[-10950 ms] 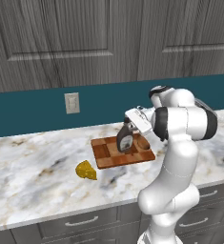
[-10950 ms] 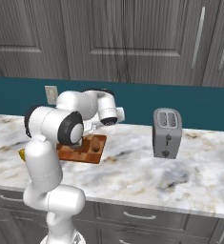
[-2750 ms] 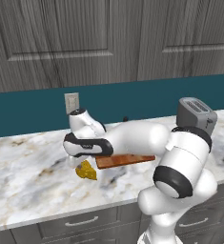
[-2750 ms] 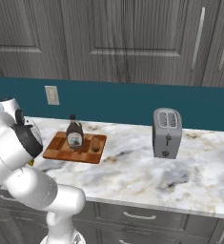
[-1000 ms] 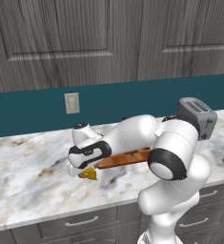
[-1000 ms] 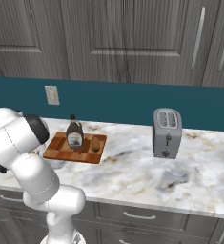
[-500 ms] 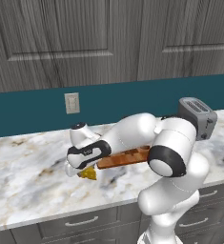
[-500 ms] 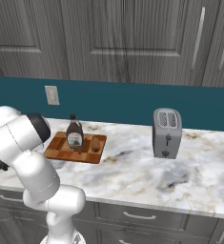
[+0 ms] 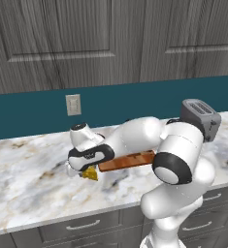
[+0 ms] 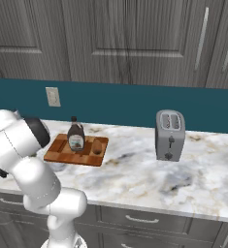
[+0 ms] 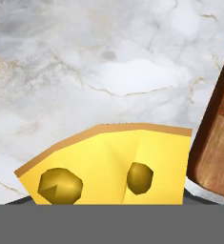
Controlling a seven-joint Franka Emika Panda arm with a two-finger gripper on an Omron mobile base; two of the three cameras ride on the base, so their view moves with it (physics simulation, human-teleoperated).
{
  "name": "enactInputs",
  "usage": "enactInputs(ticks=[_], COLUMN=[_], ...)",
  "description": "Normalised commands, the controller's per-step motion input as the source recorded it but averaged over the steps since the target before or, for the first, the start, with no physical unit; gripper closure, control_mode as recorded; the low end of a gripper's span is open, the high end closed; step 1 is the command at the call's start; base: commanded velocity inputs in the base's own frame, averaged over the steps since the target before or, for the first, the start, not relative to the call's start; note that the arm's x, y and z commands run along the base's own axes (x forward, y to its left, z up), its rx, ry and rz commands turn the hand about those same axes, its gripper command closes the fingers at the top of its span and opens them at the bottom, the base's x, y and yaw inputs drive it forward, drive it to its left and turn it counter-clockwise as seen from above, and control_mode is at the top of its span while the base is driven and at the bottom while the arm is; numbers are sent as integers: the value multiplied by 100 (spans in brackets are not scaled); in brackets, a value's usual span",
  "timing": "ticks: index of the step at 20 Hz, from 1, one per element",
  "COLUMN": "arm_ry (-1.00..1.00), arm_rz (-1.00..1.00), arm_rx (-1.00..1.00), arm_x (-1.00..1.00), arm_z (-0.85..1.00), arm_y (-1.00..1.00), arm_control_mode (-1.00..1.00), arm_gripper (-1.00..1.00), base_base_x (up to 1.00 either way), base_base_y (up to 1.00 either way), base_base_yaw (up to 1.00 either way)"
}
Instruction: Retrieve the reheated potato from the microwave, then place the potato, cheese, and condiment on the cutting board.
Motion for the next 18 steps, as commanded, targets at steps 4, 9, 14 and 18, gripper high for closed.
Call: enactInputs(ticks=[4,9,14,18], arm_ry=[-4,1,3,0], arm_rz=[-12,-15,-13,-11], arm_rx=[0,0,0,0], arm_x=[0,5,8,13], arm_z=[37,36,16,-2], arm_y=[-22,-34,-40,-35], arm_control_mode=[-100,-100,-100,-100], arm_gripper=[100,100,100,100], base_base_x=[0,0,0,0], base_base_y=[0,0,0,0], base_base_yaw=[0,0,0,0])
